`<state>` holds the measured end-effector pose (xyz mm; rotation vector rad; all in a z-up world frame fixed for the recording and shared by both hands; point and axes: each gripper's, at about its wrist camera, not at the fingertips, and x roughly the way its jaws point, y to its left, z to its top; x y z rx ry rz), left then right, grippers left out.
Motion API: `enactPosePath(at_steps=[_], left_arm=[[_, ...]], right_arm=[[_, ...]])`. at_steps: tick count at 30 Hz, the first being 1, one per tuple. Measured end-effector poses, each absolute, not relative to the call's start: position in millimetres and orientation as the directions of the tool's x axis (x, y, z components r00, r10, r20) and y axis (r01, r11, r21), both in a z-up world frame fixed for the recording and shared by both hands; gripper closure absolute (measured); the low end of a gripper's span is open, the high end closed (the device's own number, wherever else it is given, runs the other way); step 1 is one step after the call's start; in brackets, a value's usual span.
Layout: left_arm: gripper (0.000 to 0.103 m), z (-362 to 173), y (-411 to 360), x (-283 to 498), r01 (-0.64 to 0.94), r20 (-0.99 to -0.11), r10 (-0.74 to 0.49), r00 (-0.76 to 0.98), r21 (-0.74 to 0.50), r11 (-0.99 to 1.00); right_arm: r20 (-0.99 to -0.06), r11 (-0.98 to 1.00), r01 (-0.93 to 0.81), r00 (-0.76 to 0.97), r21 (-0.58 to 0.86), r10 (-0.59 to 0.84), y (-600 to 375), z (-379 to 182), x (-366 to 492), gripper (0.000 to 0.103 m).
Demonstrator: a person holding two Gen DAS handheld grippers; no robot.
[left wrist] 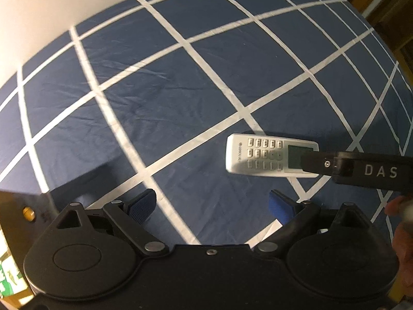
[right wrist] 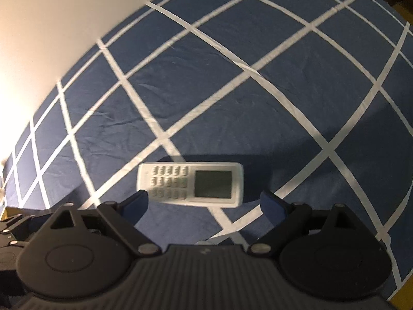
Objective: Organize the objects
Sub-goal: 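Close the right gripper on the small white air-conditioner remote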
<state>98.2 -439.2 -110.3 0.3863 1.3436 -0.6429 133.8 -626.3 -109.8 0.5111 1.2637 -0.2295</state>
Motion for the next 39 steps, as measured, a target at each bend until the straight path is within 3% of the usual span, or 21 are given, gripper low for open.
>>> enactPosePath(at_steps=[15,30,39], left_arm=[[0.01,-164.1,-479.8,117.3,0.667,-0.976,-0.213,-0.046,-0.189,0.721],[0.01,-176.5,-492.1,117.9,0.658,-0.968,-0.232,-0.096,-0.237,0.715],[0.018,-176.8,-497.2,115.8,0.661,-0.966,-0.238,-0.104,-0.246,0.709]], right_arm=[[-0.963,0.85,0.469,0.225,0.239,0.147,-640.6,-154.8,166.4,0.01],[-0.97,0.851,0.474,0.187,0.229,0.156,-641.1,-168.8,168.3,0.011],[-0.965,0.853,0.459,0.197,0.249,0.175,-640.3,-168.6,171.3,0.021]])
